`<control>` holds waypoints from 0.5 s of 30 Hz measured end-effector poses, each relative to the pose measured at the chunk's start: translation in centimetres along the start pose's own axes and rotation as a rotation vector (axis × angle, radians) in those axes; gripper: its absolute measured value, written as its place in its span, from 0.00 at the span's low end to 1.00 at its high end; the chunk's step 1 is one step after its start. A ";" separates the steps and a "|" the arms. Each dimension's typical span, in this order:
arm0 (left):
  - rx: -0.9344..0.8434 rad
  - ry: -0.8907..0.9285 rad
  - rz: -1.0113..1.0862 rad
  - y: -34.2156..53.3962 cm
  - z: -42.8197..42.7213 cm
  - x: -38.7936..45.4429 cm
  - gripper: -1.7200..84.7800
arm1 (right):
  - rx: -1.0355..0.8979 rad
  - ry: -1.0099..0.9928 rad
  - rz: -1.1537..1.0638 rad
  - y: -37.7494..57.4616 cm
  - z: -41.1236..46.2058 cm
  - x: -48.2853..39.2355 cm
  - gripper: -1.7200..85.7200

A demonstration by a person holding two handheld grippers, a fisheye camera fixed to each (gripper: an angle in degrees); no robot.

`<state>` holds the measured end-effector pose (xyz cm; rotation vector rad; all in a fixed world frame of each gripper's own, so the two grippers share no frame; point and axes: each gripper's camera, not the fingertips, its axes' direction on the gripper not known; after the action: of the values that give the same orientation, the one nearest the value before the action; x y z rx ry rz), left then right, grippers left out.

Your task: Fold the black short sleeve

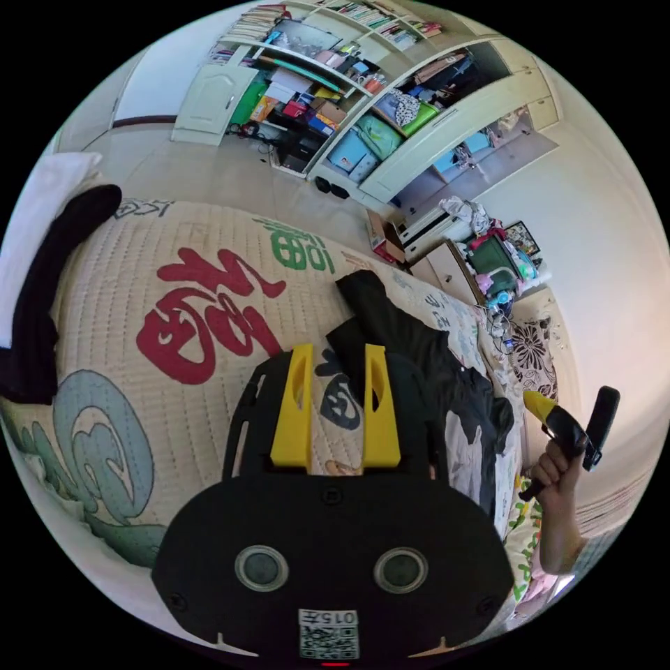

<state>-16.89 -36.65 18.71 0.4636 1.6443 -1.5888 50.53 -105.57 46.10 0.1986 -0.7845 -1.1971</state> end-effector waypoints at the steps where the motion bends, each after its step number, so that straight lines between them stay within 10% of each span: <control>1: 0.008 -0.006 -0.029 -0.4 -0.4 -0.9 0.07 | -0.007 -0.031 0.010 -1.1 1.7 -0.9 0.09; 15: 0.273 0.029 -0.267 11.2 -17.7 -13.9 0.06 | -0.306 0.064 -0.074 -10.4 19.2 -6.7 0.10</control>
<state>-5.03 -14.49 19.78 0.4204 1.5671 -2.0277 29.47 -98.66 51.60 0.0135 -0.5333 -1.3580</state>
